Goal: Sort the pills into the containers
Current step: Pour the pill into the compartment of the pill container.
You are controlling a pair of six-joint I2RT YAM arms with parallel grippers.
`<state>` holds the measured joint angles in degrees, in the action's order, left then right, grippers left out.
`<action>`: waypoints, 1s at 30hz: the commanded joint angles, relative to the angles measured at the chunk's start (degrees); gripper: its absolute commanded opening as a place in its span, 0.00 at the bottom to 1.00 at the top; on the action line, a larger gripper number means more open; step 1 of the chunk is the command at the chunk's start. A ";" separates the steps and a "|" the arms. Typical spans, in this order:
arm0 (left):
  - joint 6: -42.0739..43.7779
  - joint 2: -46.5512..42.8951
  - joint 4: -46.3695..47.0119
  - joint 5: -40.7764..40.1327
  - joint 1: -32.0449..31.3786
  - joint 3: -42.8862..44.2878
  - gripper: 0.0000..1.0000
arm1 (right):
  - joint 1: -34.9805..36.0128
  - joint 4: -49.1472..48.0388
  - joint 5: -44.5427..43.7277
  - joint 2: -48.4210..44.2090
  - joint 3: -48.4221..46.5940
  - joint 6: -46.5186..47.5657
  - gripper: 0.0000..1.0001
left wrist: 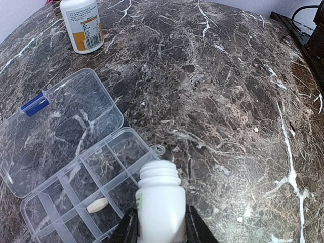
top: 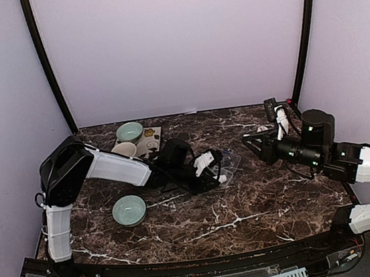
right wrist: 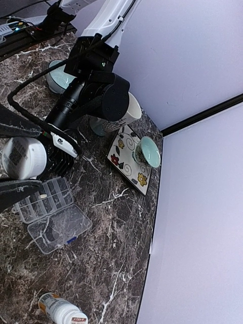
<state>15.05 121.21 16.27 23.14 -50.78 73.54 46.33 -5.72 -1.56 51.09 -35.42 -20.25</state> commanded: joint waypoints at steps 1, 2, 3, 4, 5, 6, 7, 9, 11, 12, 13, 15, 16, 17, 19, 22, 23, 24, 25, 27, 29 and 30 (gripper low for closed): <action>1.59 0.34 -3.05 -0.85 -0.45 2.01 0.00 | -0.32 -0.09 -0.30 -0.94 0.55 -0.48 0.13; 1.74 0.35 -3.39 -0.98 -0.46 2.13 0.00 | -0.33 -0.14 -0.31 -0.91 0.64 -0.50 0.13; 1.86 0.35 -3.58 -1.06 -0.46 2.28 0.00 | -0.31 -0.15 -0.25 -0.84 0.66 -0.49 0.13; 1.91 0.27 -3.80 -1.15 -0.53 2.32 0.00 | -0.36 -0.15 -0.21 -0.82 0.68 -0.57 0.13; 1.95 0.26 -3.99 -1.23 -0.54 2.40 0.00 | -0.35 -0.05 -0.20 -0.82 0.67 -0.63 0.13; 1.95 0.28 -4.23 -1.32 -0.59 2.52 0.00 | -0.40 -0.08 -0.15 -0.75 0.75 -0.63 0.13; 2.04 0.33 -4.47 -1.46 -0.63 2.52 0.00 | -0.36 -0.08 -0.15 -0.73 0.77 -0.67 0.13; 2.30 0.30 -4.87 -1.83 -0.76 2.70 0.00 | -0.35 -0.09 -0.10 -0.69 0.74 -0.69 0.13; 2.56 0.26 -5.39 -2.17 -0.81 2.90 0.00 | -0.33 -0.09 -0.11 -0.74 0.72 -0.67 0.13; 2.63 0.26 -5.63 -2.33 -0.81 2.92 0.00 | -0.38 -0.01 -0.11 -0.74 0.74 -0.68 0.13; 2.72 0.26 -5.78 -2.50 -0.88 3.12 0.00 | -0.35 0.00 -0.11 -0.78 0.75 -0.67 0.13; 2.89 0.26 -6.31 -2.84 -0.89 3.39 0.00 | -0.36 0.00 -0.11 -0.69 0.79 -0.80 0.13; 3.00 0.26 -6.52 -3.03 -0.94 3.64 0.00 | -0.34 0.00 -0.13 -0.66 0.77 -0.76 0.13; 3.09 0.26 -6.89 -3.20 -0.98 3.82 0.00 | -0.34 -0.10 -0.10 -0.64 0.81 -0.88 0.13; 3.25 0.24 -7.35 -3.51 -1.03 3.99 0.00 | -0.32 -0.09 -0.02 -0.64 0.87 -0.84 0.13; 3.39 0.26 -7.76 -3.91 -1.11 4.26 0.00 | -0.32 -0.11 -0.02 -0.57 0.85 -0.89 0.13; 3.33 0.26 -7.87 -4.13 -1.15 4.25 0.00 | -0.35 -0.14 0.01 -0.56 0.84 -0.93 0.13; 3.40 0.26 -7.91 -4.34 -1.20 4.32 0.00 | -0.28 -0.11 0.05 -0.55 0.84 -0.99 0.12; 3.48 0.32 -8.11 -4.47 -1.24 4.57 0.00 | -0.32 -0.09 0.08 -0.60 0.84 -0.94 0.13; 3.70 0.34 -8.75 -4.90 -1.38 5.01 0.00 | -0.27 -0.01 0.09 -0.60 0.83 -0.93 0.13; 3.99 0.32 -9.42 -5.47 -1.50 5.51 0.00 | -0.29 -0.04 0.07 -0.58 0.80 -0.92 0.13; 4.18 0.34 -9.68 -5.67 -1.58 5.62 0.00 | -0.35 -0.07 0.09 -0.62 0.85 -0.93 0.13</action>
<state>17.91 121.32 8.86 18.63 -51.79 77.14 46.09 -4.62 -1.52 51.09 -35.22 -20.69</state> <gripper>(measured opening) 0.265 0.215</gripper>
